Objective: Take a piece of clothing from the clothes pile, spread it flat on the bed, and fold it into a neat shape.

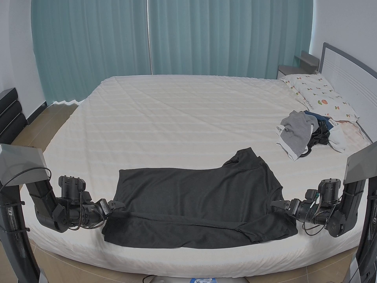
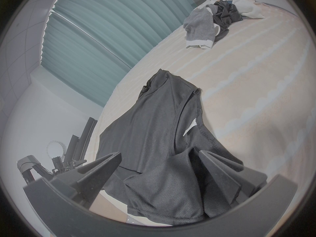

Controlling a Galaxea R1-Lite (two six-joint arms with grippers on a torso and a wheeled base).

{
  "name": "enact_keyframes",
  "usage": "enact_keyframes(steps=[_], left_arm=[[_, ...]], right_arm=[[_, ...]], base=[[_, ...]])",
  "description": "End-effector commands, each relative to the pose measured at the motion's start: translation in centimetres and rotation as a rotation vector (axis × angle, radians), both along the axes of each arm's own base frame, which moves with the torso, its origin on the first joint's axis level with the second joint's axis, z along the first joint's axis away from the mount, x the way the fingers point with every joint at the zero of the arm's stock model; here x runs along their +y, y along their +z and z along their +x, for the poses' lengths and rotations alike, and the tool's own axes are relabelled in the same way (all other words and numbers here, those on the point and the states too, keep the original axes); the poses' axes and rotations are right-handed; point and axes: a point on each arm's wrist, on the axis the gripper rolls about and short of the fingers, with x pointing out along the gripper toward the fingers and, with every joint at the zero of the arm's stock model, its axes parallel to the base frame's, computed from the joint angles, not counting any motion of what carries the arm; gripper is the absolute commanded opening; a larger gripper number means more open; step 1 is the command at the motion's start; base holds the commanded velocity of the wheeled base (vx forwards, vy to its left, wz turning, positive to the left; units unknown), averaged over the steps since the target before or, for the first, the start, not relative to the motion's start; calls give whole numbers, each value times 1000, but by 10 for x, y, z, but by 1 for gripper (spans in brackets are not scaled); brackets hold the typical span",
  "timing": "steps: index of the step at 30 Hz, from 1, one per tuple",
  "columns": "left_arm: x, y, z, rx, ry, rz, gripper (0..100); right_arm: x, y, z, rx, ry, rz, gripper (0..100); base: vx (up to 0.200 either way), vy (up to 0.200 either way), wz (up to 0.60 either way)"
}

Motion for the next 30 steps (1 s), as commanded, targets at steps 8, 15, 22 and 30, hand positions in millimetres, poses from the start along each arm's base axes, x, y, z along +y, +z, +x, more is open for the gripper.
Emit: enact_keyframes(steps=[8,15,22,30], left_arm=[[-2,-8,8,7,-7,12,100],[-4,-13,9,13,2,30,100],[-2,-16,8,20,12,58,0],[1,-16,9,21,31,55,0]], right_arm=[[1,-5,-1,12,3,-2,100],[2,-5,-1,7,8,-12,100],[2,-9,-1,18,9,-15,100],[3,-18,3,16,14,-16,100]], base=[[0,0,0],[0,0,0],[0,0,0],[0,0,0]])
